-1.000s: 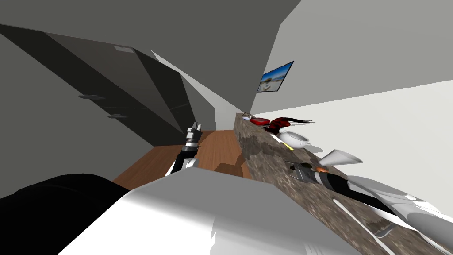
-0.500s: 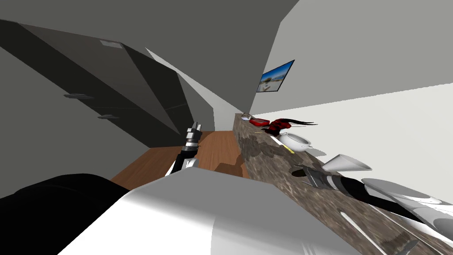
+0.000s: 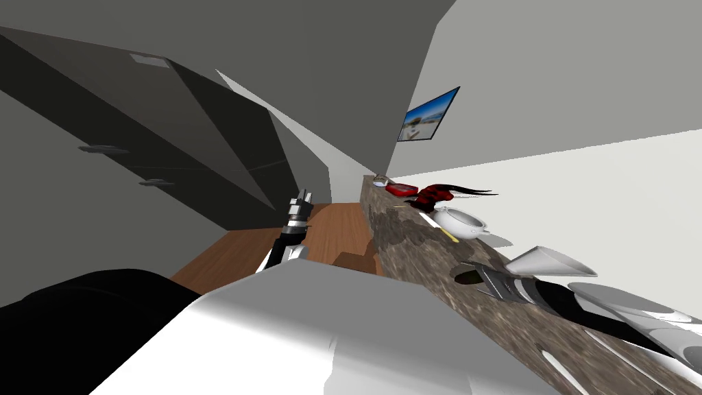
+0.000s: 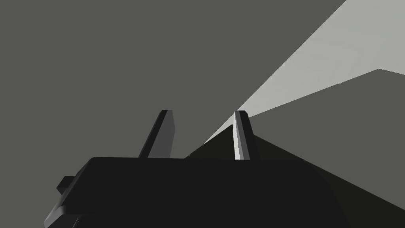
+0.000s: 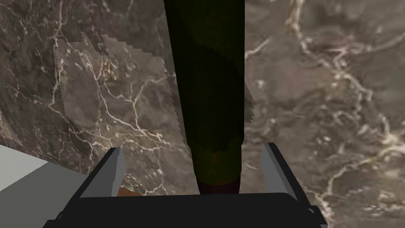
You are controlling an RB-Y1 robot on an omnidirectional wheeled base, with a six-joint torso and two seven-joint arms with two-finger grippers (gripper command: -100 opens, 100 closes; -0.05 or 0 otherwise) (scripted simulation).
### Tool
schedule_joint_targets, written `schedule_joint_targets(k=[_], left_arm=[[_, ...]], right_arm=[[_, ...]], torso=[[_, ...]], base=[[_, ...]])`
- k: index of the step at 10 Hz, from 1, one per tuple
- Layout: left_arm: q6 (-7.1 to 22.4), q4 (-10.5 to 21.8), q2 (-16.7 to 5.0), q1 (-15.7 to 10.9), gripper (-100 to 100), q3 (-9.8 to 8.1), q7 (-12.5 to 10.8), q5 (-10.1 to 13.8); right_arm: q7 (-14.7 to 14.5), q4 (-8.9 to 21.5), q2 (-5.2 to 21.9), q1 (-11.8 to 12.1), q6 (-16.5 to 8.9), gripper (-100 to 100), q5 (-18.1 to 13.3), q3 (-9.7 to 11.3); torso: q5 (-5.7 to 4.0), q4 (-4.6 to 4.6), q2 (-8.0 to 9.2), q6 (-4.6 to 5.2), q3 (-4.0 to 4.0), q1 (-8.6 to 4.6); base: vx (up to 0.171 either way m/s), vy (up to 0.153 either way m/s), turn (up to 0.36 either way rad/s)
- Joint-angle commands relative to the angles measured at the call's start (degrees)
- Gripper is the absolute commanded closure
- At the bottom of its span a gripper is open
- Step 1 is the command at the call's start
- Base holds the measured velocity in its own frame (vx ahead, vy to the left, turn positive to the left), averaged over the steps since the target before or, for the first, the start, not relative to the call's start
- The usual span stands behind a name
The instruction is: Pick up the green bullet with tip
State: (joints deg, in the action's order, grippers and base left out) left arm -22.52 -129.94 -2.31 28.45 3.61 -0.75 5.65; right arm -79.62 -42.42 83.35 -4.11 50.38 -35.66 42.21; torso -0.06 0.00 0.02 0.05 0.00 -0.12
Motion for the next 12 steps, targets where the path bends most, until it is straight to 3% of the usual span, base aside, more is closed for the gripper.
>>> schedule_joint_targets(k=[1, 2, 3, 7, 8, 9, 11, 12], left_arm=[[0.0, 0.0, 0.0, 0.0, 0, 0.00, 0.0, 0.0], [0.0, 0.0, 0.0, 0.0, 0, 0.00, 0.0, 0.0], [0.0, 0.0, 0.0, 0.0, 0, 0.00, 0.0, 0.0], [0.0, 0.0, 0.0, 0.0, 0, 0.00, 0.0, 0.0], [0.0, 0.0, 0.0, 0.0, 0, 0.00, 0.0, 0.0], [0.0, 0.0, 0.0, 0.0, 0, 0.00, 0.0, 0.0], [0.0, 0.0, 0.0, 0.0, 0, 0.00, 0.0, 0.0], [0.0, 0.0, 0.0, 0.0, 0, 0.00, 0.0, 0.0]], right_arm=[[-0.1, -0.4, -1.1, 0.6, -1.7, -100, -0.1, -0.1], [-0.3, 0.9, -1.2, -0.3, -0.5, -100, -0.4, 0.1], [-0.3, 1.0, -1.4, -0.3, -0.6, 100, -0.4, 0.1], [-0.4, 1.0, -1.4, -0.3, -0.6, 100, -0.4, 0.1], [-0.4, 1.0, -1.4, -0.3, -0.6, 0, -0.5, 0.1], [0.0, -0.6, -0.1, 0.5, -0.8, 100, 0.1, -0.1], [-0.1, -0.7, 0.2, 0.5, -0.5, 100, 0.2, -0.1], [0.0, -0.7, 0.4, 0.5, -0.4, 0, 0.3, -0.1]], torso=[[0.00, 0.00, 0.00, 0.00, 0.00, 0.00], [0.01, 0.01, 0.01, 0.02, 0.01, 0.01], [0.03, 0.02, 0.06, 0.03, 0.04, 0.05], [0.05, 0.03, 0.09, 0.04, 0.06, 0.09], [0.06, 0.04, 0.11, 0.04, 0.07, 0.10], [0.07, 0.04, 0.11, 0.04, 0.07, 0.10], [0.13, 0.07, 0.22, 0.13, 0.14, 0.17], [0.10, 0.07, 0.20, 0.07, 0.13, 0.16]], base=[[0.018, -0.011, 0.064], [0.009, -0.004, 0.010], [0.000, -0.001, -0.016], [0.001, 0.000, 0.003], [0.000, 0.000, 0.000], [-0.007, 0.005, -0.042], [-0.012, 0.006, -0.048], [0.000, 0.000, 0.000]])
